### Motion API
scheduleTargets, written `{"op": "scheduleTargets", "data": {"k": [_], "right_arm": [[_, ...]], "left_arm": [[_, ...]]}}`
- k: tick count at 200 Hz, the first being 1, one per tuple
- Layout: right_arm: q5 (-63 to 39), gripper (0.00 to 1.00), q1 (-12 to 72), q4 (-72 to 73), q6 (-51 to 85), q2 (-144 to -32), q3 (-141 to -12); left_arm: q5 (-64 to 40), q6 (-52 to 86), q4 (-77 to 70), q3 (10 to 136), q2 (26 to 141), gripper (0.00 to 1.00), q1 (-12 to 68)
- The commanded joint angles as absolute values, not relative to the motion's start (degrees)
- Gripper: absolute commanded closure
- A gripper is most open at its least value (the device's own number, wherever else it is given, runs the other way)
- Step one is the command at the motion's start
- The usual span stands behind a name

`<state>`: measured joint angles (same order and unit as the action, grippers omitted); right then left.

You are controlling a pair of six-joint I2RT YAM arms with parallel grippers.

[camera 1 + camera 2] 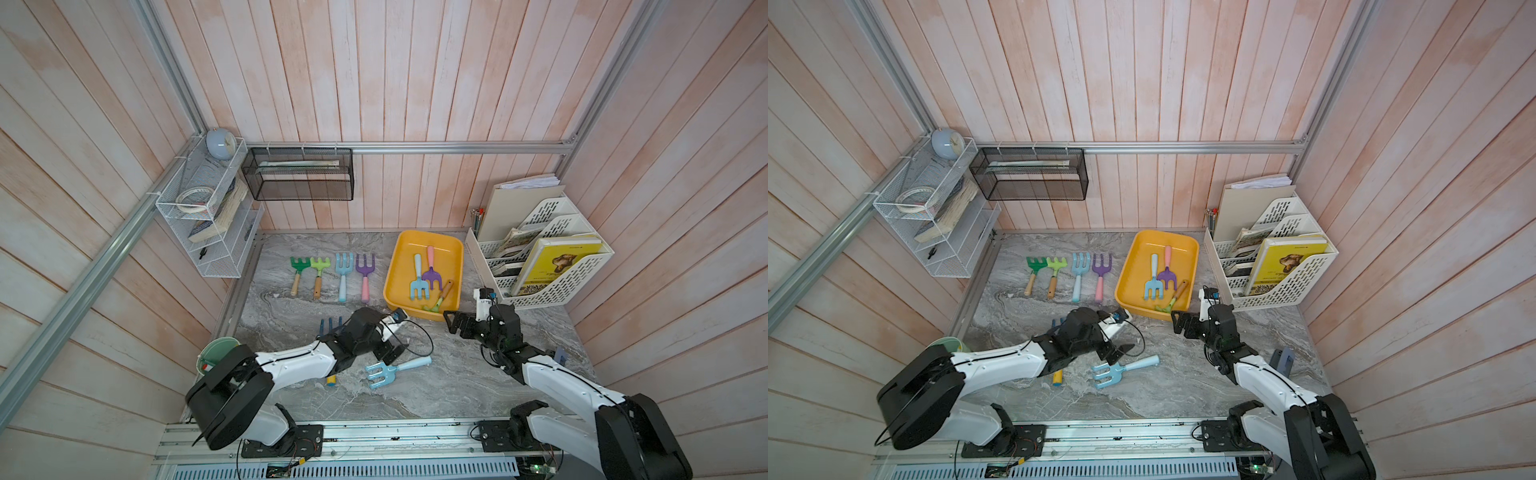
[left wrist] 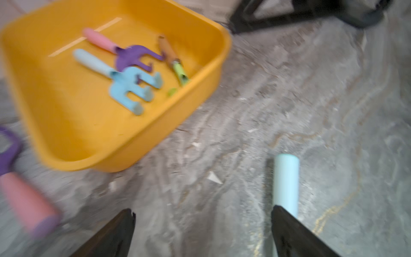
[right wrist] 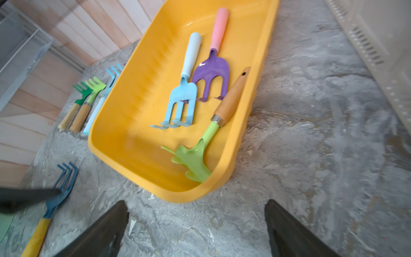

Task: Take the hand rake out of the storage box
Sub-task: Place the rake at the center of the board, then pick up the rake at the center of the board.

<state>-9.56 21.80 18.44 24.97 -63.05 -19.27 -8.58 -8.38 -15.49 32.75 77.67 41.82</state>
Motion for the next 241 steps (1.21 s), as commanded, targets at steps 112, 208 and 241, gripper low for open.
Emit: {"op": "scheduleTargets", "data": {"k": [112, 208, 241], "right_arm": [[-26.8, 0.06, 49.7, 16.3, -15.7, -76.9, -26.4], [-6.5, 0.02, 53.6, -13.6, -35.8, -86.7, -41.8], [-15.9, 0.04, 52.7, -7.6, -43.7, -85.8, -37.8]], "left_arm": [[-3.0, 18.9, -12.0, 30.4, 64.7, 0.00, 17.8], [-2.0, 15.8, -13.0, 28.2, 63.9, 0.00, 17.3], [-1.4, 15.5, -13.1, 28.1, 64.5, 0.00, 17.3]]}}
